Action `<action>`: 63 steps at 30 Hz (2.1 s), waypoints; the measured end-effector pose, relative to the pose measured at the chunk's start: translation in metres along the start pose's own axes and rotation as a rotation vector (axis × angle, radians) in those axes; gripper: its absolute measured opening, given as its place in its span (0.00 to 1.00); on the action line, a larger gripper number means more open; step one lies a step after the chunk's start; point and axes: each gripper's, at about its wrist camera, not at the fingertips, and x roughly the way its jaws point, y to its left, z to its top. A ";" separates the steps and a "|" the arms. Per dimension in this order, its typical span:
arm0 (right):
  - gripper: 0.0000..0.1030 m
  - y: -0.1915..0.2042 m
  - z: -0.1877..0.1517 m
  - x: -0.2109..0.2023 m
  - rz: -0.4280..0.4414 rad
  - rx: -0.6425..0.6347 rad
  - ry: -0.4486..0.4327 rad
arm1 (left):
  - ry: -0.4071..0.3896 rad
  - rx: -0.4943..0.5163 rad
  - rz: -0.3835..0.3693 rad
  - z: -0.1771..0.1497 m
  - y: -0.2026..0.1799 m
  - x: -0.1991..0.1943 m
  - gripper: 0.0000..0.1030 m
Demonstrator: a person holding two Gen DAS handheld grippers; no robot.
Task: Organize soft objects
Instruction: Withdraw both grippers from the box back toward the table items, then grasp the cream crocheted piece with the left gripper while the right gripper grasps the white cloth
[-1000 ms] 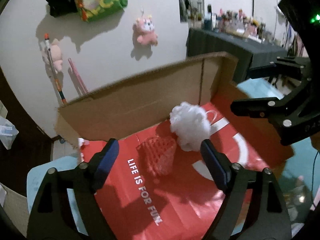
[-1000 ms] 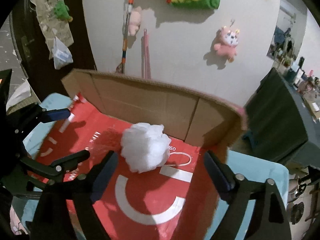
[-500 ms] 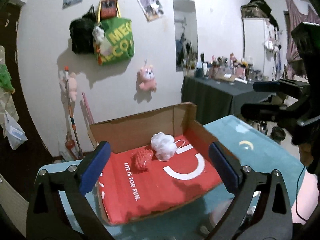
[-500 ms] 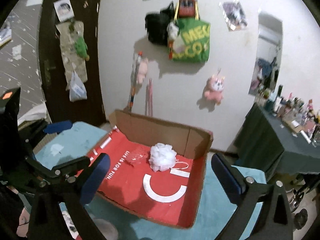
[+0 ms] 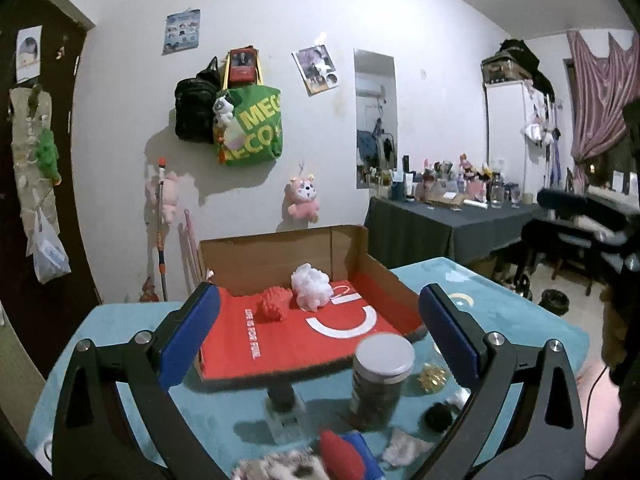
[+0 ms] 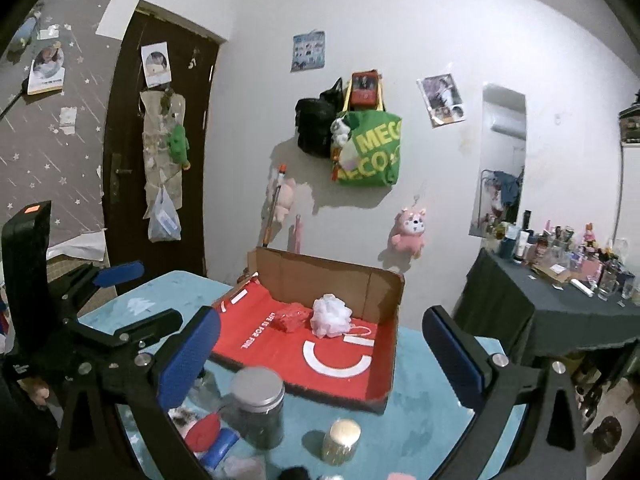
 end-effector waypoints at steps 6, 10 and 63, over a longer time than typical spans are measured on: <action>1.00 0.019 -0.039 -0.026 -0.022 0.003 -0.019 | 0.007 -0.038 0.003 -0.034 -0.007 -0.021 0.99; 1.00 0.023 -0.071 -0.034 -0.052 0.043 -0.006 | 0.032 -0.060 0.021 -0.059 -0.009 -0.027 0.99; 0.88 -0.039 -0.217 0.062 -0.121 0.233 0.421 | 0.541 -0.081 0.116 -0.169 0.098 0.053 0.92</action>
